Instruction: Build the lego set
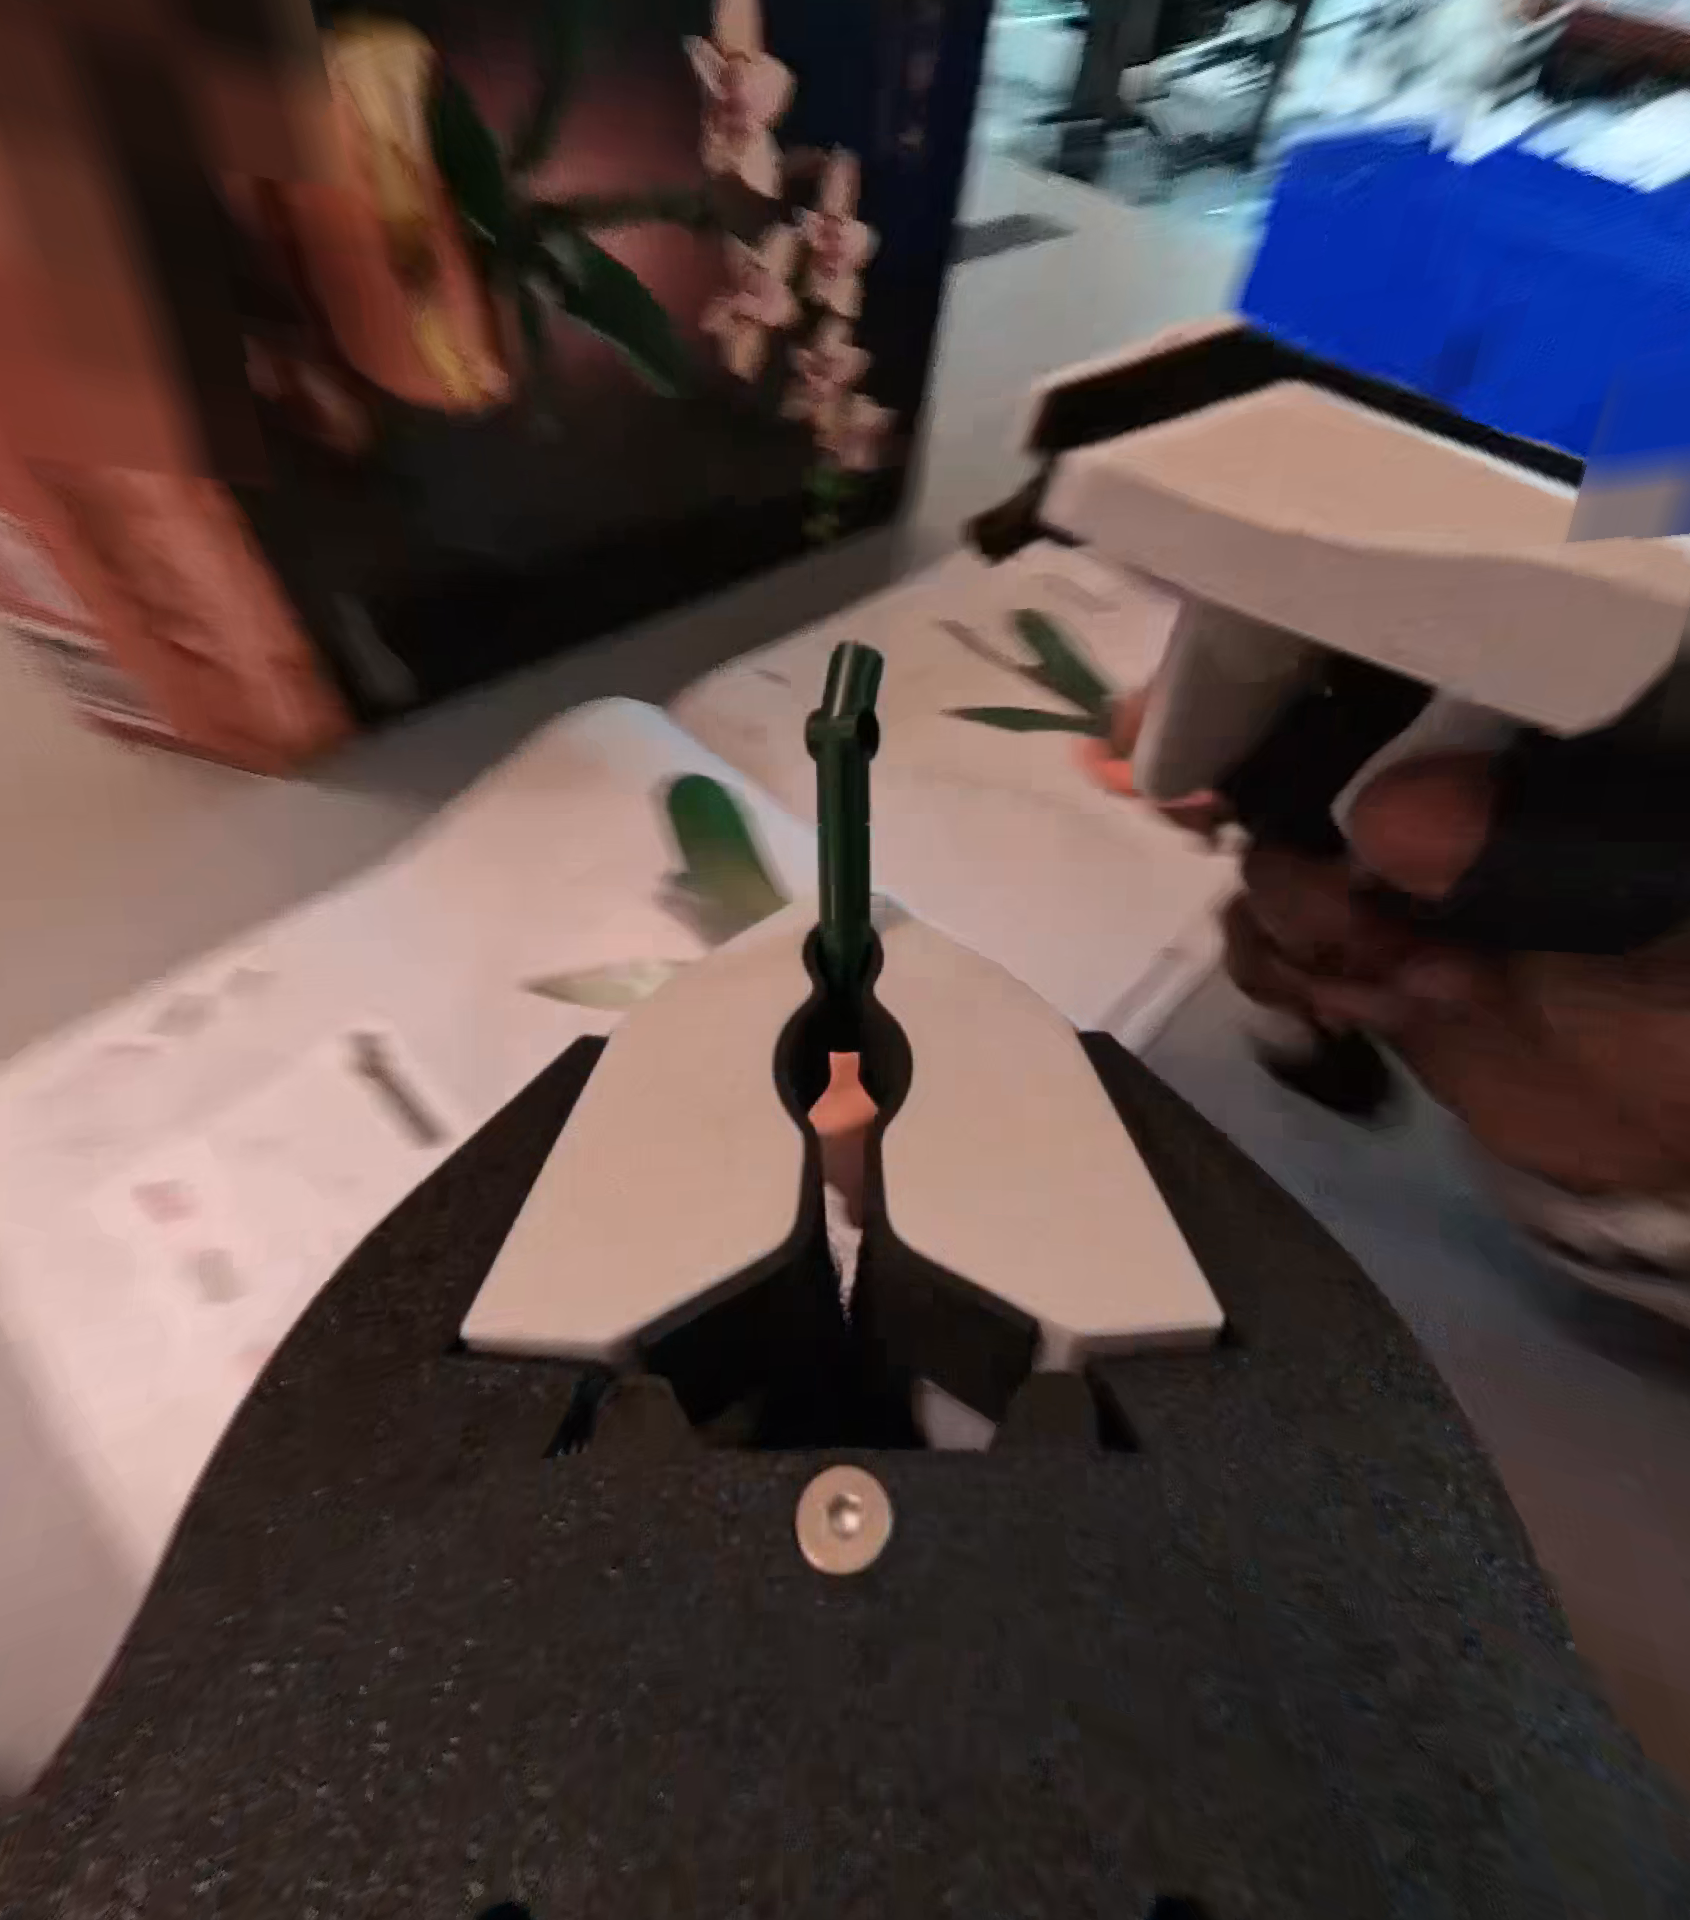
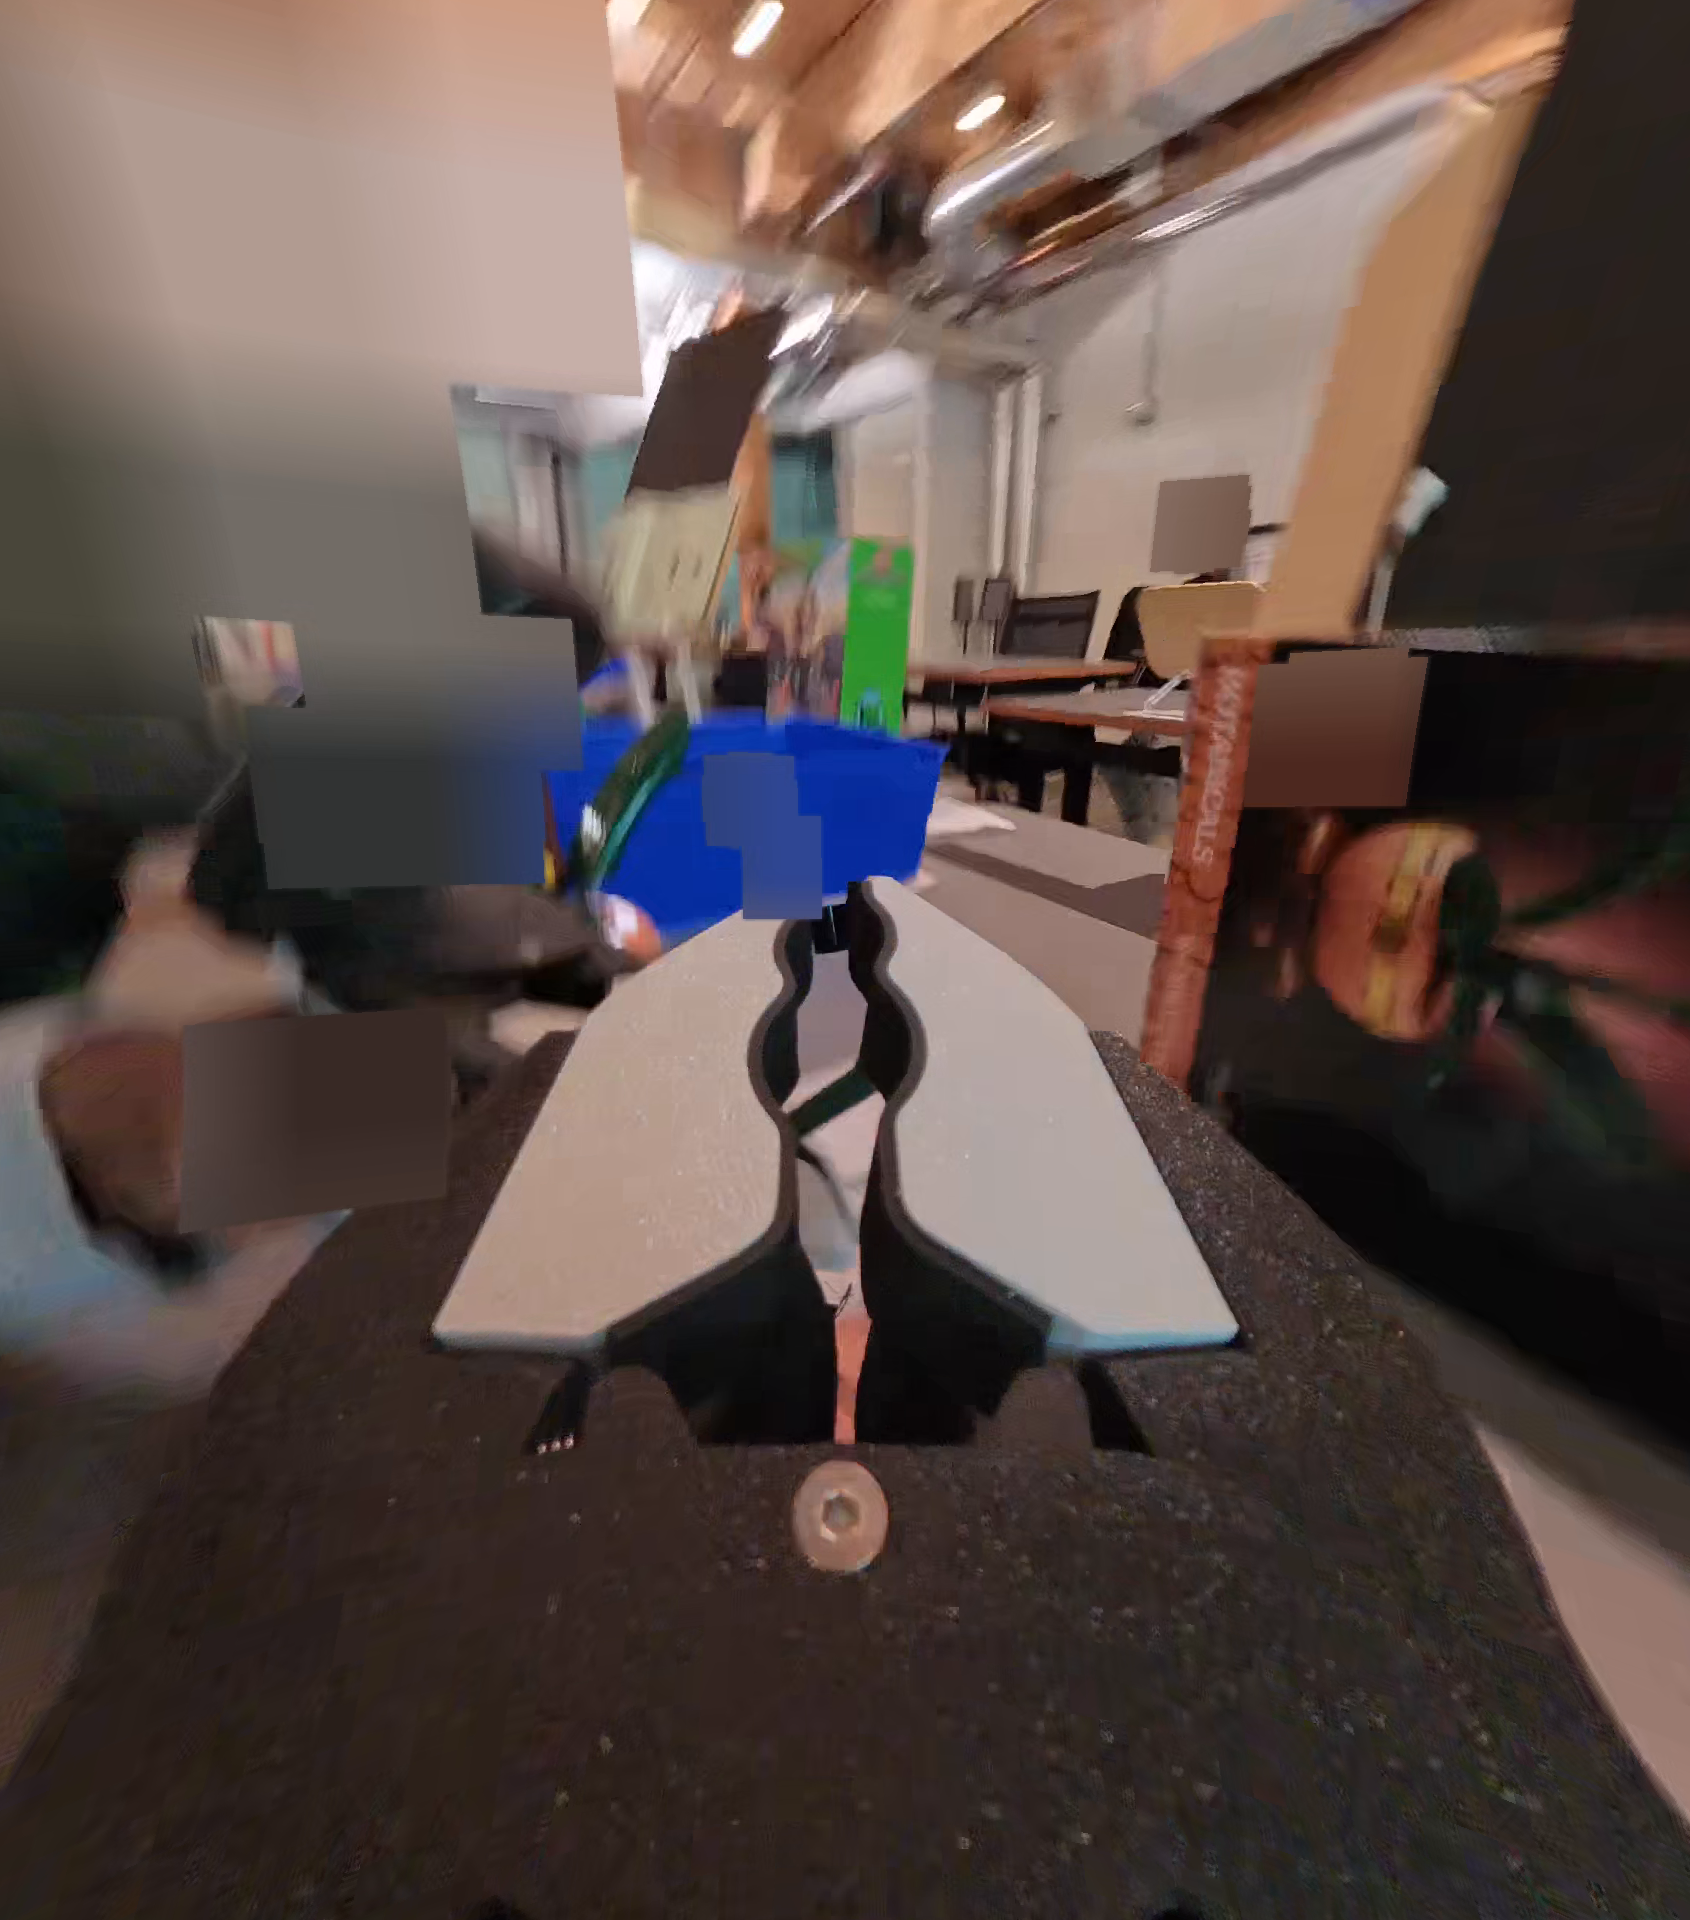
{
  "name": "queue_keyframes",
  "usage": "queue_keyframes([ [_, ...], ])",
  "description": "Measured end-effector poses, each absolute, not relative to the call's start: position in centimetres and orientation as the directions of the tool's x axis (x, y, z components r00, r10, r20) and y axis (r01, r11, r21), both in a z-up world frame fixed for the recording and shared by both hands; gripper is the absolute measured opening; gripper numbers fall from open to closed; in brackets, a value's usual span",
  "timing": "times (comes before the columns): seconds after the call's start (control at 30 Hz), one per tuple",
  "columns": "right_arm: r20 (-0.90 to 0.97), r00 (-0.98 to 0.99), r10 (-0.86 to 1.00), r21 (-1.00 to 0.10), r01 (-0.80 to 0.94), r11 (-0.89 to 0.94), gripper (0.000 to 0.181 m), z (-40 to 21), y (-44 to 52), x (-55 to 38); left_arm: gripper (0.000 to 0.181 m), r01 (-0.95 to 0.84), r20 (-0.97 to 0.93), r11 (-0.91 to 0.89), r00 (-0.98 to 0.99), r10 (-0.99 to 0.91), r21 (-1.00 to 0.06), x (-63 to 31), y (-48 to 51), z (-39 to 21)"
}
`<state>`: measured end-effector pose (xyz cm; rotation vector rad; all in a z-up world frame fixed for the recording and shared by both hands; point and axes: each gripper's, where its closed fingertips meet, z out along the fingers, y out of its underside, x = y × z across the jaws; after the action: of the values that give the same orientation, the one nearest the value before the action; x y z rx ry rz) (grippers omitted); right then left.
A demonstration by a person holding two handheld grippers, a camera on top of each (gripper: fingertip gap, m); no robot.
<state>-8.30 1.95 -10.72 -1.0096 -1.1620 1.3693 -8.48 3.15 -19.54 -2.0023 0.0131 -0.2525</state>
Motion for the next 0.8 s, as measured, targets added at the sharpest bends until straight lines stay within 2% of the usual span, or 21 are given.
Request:
queue_keyframes([
  [0.1,0.384,-0.142,0.912,-0.923,-0.026,0.384,0.006,-12.7,1.7,-7.0,0.000,0.257,0.489,-0.562,0.815,-0.311,-0.786,-5.7,1.6,-19.3],
  [0.17,0.478,-0.188,0.858,-0.876,-0.033,0.481,0.006,-13.4,1.3,-6.0,0.000,0.255,0.550,-0.615,0.756,-0.355,-0.747,-5.1,0.8,-19.8],
  [0.23,0.397,-0.232,0.888,-0.912,0.012,0.411,0.006,-14.2,1.8,-5.4,0.000,0.236,0.543,-0.622,0.757,-0.364,-0.747,-5.0,0.6,-20.3],
  [0.3,0.224,-0.247,0.943,-0.928,0.242,0.284,0.006,-17.0,4.2,-5.3,0.000,0.214,0.520,-0.621,0.772,-0.366,-0.754,-4.9,0.4,-20.7],
  [0.37,0.129,-0.286,0.950,-0.871,0.426,0.246,0.007,-19.8,5.3,-5.1,0.000,0.212,0.518,-0.616,0.770,-0.372,-0.759,-4.8,0.3,-20.7],
  [0.47,0.228,-0.336,0.914,-0.820,0.439,0.366,0.007,-21.4,5.7,-5.8,0.000,0.195,0.518,-0.623,0.760,-0.393,-0.758,-4.2,-0.1,-20.9],
  [0.57,0.155,-0.380,0.912,-0.756,0.549,0.357,0.014,-24.0,5.7,-5.4,0.000,0.168,0.505,-0.633,0.765,-0.399,-0.756,-4.2,-0.4,-21.2],
  [0.73,0.112,-0.389,0.915,-0.790,0.523,0.319,0.031,-24.3,5.7,-5.1,0.000,0.154,0.508,-0.647,0.759,-0.407,-0.747,-4.3,-0.7,-21.5],
  [0.8,0.086,-0.431,0.898,-0.868,0.411,0.280,0.032,-21.9,4.8,-5.0,0.000,0.147,0.523,-0.657,0.739,-0.424,-0.739,-4.1,-0.8,-21.5],
])
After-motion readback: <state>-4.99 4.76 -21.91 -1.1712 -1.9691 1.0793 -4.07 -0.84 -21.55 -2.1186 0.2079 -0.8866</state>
